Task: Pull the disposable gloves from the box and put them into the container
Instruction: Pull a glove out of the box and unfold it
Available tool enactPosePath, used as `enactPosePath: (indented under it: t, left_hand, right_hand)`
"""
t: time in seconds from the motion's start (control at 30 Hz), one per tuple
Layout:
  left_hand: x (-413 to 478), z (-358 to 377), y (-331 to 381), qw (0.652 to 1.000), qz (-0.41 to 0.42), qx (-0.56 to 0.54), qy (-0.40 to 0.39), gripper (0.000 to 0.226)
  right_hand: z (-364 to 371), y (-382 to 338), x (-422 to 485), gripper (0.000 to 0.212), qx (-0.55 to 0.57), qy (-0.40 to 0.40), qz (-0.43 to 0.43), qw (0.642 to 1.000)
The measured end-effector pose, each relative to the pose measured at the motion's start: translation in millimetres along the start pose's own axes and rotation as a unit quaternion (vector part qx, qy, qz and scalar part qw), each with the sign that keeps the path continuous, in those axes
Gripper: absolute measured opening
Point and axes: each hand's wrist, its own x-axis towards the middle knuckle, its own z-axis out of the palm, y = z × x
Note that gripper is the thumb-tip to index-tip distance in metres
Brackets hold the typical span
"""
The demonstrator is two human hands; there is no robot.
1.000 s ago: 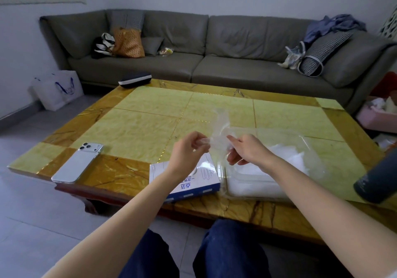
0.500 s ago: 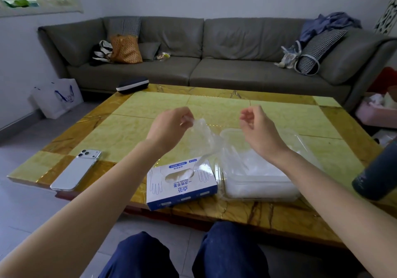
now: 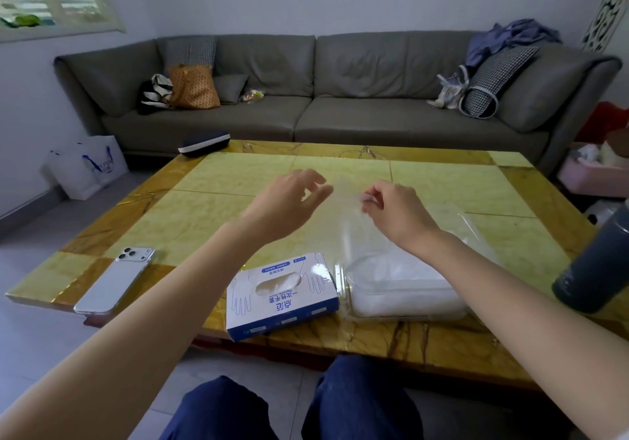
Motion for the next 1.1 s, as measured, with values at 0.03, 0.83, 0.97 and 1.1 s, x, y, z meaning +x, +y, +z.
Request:
enactPosePath:
  t: [0.03, 0.83, 0.97, 1.1]
  left_hand:
    - [-0.5, 3.9, 4.8, 0.999, -0.018, -0.03, -0.021, 0.053]
    - [82.1, 37.4, 69.1, 0.961, 0.078, -0.181, 0.193, 0.006]
    - [66.1, 51.4, 53.5, 0.971, 0.13, -0.121, 0.159, 0.012]
    - [50.1, 74.0, 23.0, 0.991, 0.124, 0.019, 0.04, 0.023]
  right_hand:
    - [-0.5, 2.6, -0.4, 0.014, 0.004, -0.003, 0.001, 1.0]
    - [-97.3, 71.7, 18.0, 0.045, -0.053, 0.243, -0.099, 0.963]
    - [-94.3, 78.7, -9.1, 0.052, -0.091, 0.208, -0.127, 0.966]
    - [-68.5, 96.6, -36.3, 0.049, -0.136, 0.041, -0.131, 0.981]
